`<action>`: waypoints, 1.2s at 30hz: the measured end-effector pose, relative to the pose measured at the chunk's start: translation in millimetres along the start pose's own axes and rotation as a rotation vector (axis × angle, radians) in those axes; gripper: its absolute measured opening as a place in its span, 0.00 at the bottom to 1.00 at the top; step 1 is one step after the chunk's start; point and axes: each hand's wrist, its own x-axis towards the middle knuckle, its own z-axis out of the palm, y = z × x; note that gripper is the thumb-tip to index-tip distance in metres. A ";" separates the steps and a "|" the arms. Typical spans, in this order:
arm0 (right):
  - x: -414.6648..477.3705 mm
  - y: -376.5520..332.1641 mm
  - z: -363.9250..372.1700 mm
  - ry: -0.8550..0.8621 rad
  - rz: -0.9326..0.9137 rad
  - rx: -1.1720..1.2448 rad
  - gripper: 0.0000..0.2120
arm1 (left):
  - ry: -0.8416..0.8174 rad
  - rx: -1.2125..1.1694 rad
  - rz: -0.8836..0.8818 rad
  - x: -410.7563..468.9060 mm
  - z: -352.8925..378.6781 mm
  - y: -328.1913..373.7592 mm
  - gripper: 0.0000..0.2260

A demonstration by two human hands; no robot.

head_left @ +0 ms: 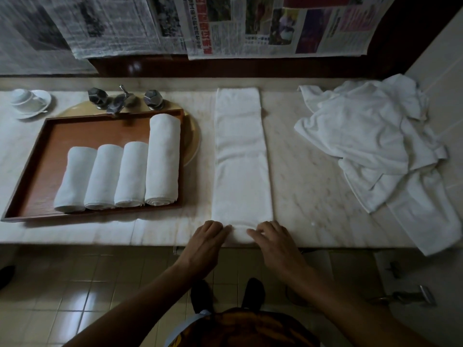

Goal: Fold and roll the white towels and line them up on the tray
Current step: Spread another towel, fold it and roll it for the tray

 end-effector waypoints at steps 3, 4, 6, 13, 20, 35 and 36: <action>2.3 4.5 -12.4 -0.076 0.101 0.142 0.19 | 0.002 -0.076 -0.080 -2.3 1.2 -6.7 0.13; 5.7 6.6 -16.0 -0.084 0.133 0.200 0.15 | -0.020 -0.095 -0.102 -0.8 -1.4 -8.9 0.12; 13.2 11.6 -17.7 -0.084 0.160 0.269 0.09 | -0.024 -0.123 -0.100 4.7 -5.1 -10.5 0.12; 2.5 -17.8 -10.8 0.109 0.157 0.019 0.23 | 0.045 -0.404 -0.372 26.6 -30.1 5.0 0.09; -16.5 -38.6 12.7 -0.036 0.119 -0.094 0.36 | 0.188 -0.099 -0.251 10.6 -1.3 15.0 0.22; 36.9 4.7 5.8 -0.113 0.037 -0.101 0.31 | 0.040 0.059 0.024 39.0 9.9 -12.2 0.38; 37.2 6.1 4.3 -0.112 0.033 -0.095 0.30 | 0.028 0.062 0.027 39.6 8.2 -14.2 0.37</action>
